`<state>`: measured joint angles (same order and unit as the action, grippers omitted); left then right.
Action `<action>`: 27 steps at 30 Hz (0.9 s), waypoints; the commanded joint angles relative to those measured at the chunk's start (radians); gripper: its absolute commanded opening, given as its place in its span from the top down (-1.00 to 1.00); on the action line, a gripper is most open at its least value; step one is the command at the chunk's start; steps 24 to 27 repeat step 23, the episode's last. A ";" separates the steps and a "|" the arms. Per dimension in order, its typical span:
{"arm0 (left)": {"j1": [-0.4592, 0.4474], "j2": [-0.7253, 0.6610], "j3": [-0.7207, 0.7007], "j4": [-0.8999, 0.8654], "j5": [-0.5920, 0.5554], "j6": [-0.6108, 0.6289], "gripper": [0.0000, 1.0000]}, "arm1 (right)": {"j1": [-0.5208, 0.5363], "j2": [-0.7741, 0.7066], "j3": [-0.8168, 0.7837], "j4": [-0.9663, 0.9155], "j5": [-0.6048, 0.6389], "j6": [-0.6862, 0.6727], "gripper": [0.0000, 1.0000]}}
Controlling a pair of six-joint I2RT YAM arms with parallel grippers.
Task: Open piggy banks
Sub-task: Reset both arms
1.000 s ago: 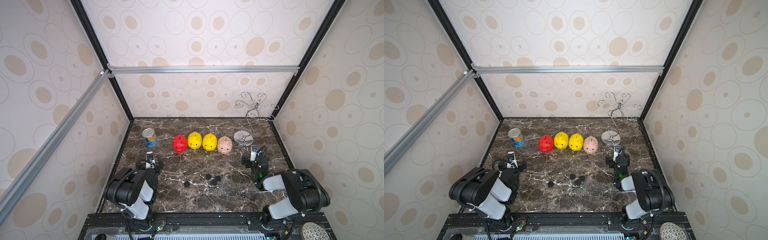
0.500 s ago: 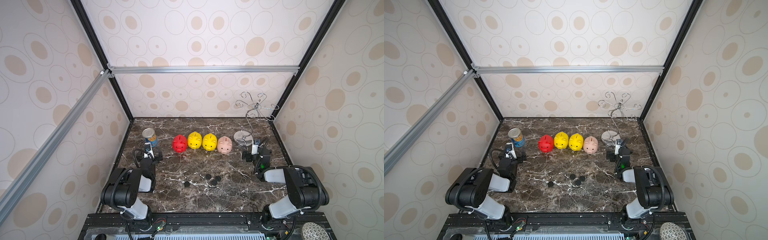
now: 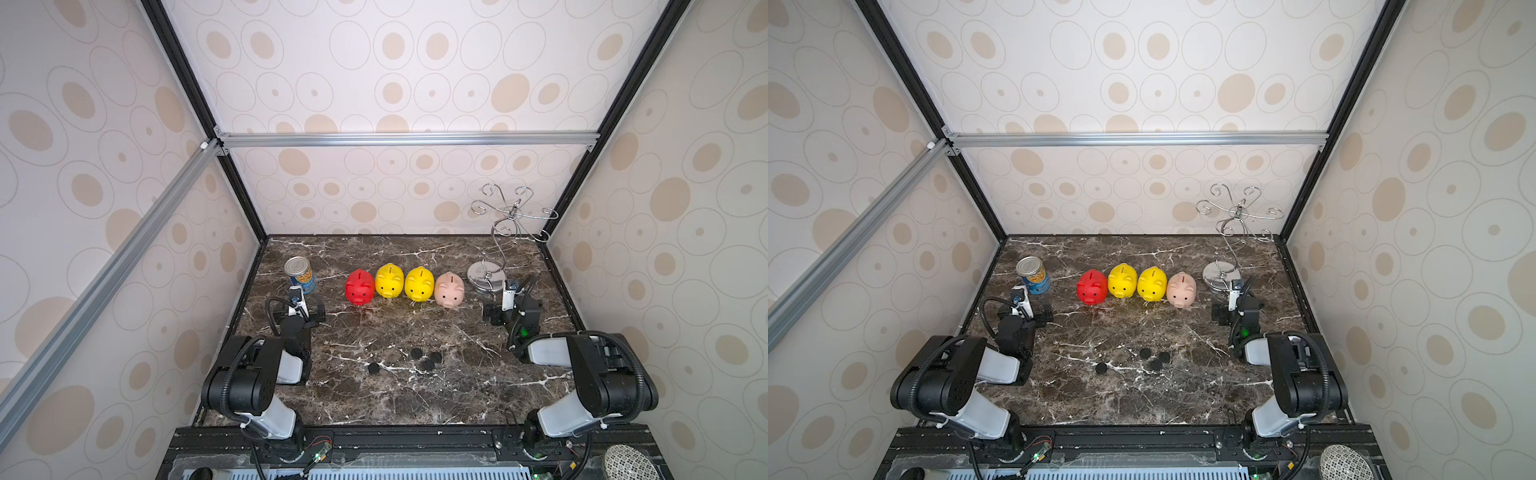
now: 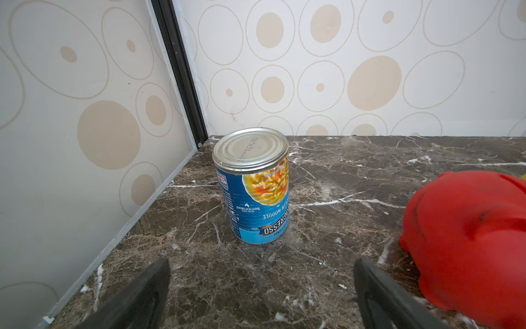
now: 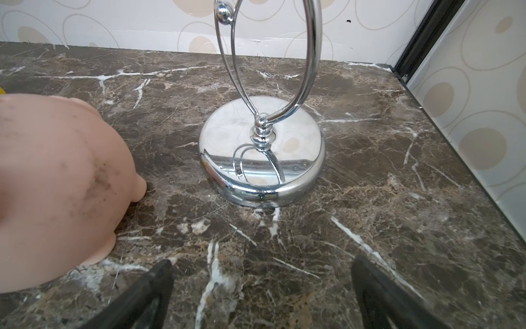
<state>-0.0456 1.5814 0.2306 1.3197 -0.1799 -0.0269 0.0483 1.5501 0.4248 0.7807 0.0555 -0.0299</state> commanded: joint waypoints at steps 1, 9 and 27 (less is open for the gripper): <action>0.004 -0.011 0.001 0.000 0.010 -0.005 -1.00 | -0.001 -0.012 0.003 -0.002 -0.006 0.001 -0.97; 0.004 -0.012 0.001 0.000 0.010 -0.004 -1.00 | -0.001 -0.012 0.005 -0.005 -0.008 0.001 -0.97; 0.003 -0.011 0.001 -0.004 0.013 -0.004 -1.00 | -0.001 -0.012 0.002 0.000 -0.005 0.004 -0.97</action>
